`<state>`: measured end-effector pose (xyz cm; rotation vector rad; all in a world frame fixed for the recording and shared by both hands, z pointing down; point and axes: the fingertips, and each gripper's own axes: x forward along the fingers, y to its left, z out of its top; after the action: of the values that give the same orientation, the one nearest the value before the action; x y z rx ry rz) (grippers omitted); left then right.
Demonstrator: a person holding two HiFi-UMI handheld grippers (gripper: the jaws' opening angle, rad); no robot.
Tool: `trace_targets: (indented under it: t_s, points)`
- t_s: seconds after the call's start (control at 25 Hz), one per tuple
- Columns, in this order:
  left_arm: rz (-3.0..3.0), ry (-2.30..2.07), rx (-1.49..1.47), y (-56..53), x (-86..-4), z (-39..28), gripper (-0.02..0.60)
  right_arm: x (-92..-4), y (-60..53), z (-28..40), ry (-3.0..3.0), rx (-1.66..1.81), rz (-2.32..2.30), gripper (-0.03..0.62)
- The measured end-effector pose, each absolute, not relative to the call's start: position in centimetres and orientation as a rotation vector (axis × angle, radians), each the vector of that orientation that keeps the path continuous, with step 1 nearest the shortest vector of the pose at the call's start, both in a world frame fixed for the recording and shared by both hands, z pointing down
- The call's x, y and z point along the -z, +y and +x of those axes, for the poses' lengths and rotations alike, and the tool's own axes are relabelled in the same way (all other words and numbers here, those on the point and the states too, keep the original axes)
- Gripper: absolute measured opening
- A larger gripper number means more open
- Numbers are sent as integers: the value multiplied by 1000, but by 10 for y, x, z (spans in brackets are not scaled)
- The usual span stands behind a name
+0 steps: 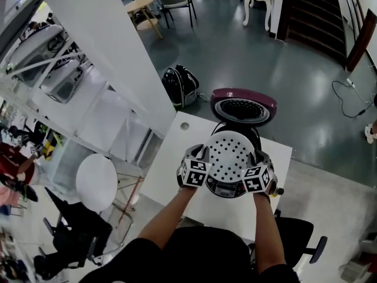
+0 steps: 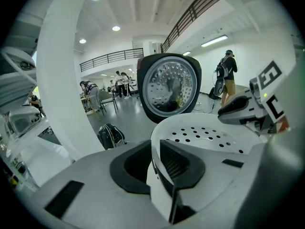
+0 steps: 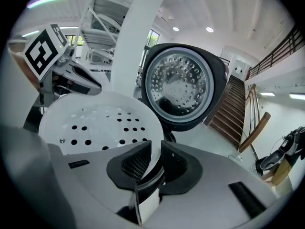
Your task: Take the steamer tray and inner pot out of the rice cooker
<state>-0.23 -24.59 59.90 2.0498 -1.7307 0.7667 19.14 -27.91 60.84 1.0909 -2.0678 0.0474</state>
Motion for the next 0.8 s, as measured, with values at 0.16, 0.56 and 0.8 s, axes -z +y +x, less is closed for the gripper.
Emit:
trace_targets:
  t_s: [0.16,0.56,0.8]
  points:
    - [2004,-1817,-744,-233,-583,-21,52,-593,-276,171,-2117,4,1056,52]
    - [1880,-2020,-684,-189,-552,-76,51,-566,-259,108,-2240,115,925,49]
    - [1851,-2054,-628,-177,-558,-119,48,-572,-251,63,-2229,156,879,46]
